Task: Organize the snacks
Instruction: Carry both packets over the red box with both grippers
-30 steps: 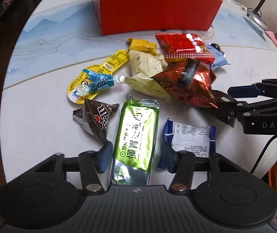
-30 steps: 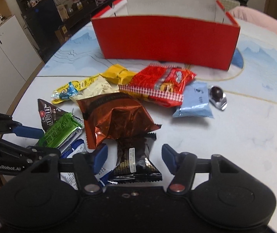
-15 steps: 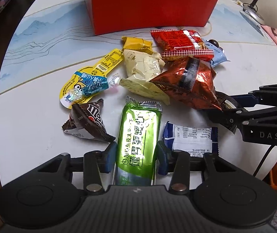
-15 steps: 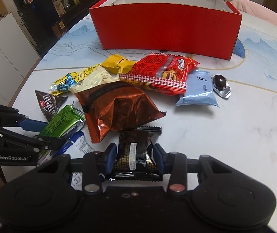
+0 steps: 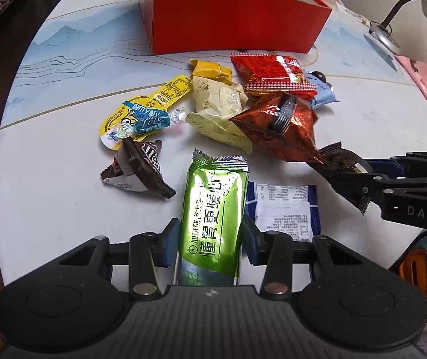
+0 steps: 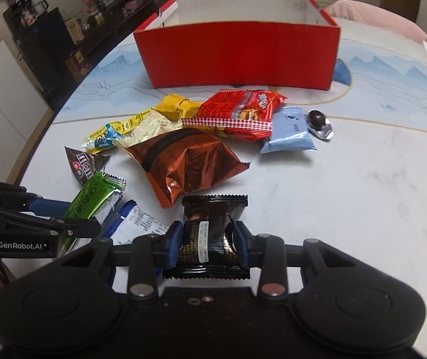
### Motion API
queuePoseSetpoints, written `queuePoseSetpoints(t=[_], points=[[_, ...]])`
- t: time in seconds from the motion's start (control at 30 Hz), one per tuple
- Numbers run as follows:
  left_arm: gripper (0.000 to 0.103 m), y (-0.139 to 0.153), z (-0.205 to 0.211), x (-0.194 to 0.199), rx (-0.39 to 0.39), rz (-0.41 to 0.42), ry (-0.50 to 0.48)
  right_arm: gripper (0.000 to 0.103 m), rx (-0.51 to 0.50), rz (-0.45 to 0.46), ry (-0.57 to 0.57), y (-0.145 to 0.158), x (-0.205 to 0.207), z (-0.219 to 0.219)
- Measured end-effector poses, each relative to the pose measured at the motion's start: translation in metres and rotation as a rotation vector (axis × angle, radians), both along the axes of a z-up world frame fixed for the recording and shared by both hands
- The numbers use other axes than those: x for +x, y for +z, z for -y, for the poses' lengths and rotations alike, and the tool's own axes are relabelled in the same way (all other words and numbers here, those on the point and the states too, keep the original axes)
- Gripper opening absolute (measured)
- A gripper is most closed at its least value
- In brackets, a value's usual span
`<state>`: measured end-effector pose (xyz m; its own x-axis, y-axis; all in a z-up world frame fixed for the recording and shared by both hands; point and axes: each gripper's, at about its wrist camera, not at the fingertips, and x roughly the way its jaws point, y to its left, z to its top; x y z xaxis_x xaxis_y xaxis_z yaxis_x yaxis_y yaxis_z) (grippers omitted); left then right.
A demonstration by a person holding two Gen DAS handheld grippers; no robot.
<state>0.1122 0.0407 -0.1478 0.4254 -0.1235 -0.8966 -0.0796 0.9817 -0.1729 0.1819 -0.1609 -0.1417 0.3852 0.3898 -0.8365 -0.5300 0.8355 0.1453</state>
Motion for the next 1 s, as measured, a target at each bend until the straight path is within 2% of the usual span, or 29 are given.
queuePoseSetpoints(t=[0.27,0.57,0.8,1.0], points=[[0.043,0.024,-0.006,-0.019,-0.003,0.046,0.002,0.036,0.034,0.053,-0.047,0.027,-0.027,0.007],[0.043,0.073,-0.005,-0.03,-0.002,0.158,-0.024,0.036,0.075,0.155,-0.05,0.071,-0.045,0.003],[0.043,0.108,-0.006,-0.018,0.009,0.231,-0.033,0.036,0.082,0.235,-0.054,0.104,-0.04,0.0],[0.043,0.137,-0.009,0.008,-0.001,0.273,-0.022,0.036,0.094,0.284,-0.073,0.128,-0.013,0.0]])
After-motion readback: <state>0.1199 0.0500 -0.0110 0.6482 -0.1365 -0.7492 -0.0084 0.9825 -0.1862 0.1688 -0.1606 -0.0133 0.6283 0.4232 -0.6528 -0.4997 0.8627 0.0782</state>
